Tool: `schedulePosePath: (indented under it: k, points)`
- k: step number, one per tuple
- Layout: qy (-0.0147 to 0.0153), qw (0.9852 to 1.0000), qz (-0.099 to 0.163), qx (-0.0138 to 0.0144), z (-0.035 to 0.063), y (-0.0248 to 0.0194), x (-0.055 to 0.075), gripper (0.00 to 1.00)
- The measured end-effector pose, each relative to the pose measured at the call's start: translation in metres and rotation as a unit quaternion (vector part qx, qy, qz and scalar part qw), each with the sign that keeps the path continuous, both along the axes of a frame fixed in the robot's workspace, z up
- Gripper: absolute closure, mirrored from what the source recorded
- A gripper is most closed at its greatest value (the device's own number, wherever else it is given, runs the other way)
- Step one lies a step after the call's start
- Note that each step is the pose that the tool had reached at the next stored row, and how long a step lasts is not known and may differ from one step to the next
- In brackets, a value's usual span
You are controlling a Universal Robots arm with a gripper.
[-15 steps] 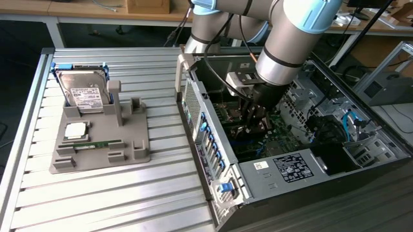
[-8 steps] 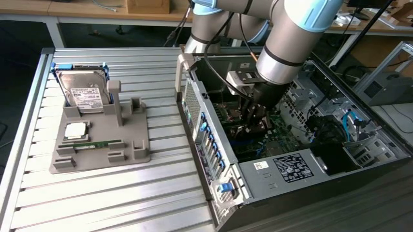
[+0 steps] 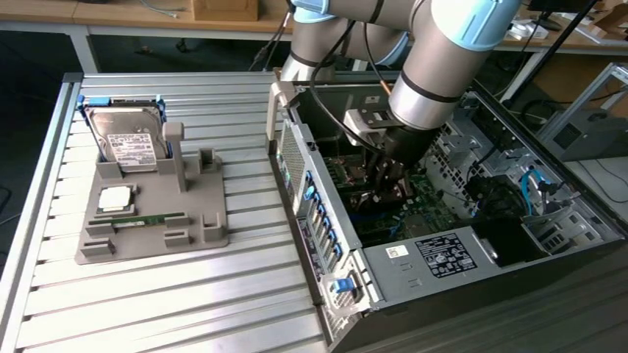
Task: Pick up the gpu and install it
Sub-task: 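Insert the gpu into the slot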
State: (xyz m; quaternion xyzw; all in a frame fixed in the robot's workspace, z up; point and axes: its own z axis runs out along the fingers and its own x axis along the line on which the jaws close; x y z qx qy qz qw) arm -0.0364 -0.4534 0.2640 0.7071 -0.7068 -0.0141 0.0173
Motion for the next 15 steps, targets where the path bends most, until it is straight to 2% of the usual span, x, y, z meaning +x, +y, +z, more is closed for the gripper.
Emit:
schedulePosePath:
  k: [5, 15]
  points:
    - [0.0, 1.0, 0.0, -0.0002, -0.0039, 0.0, -0.0005, 0.73]
    - [-0.0001, 1.0, 0.0, 0.0001, -0.0045, 0.0, -0.0005, 0.73]
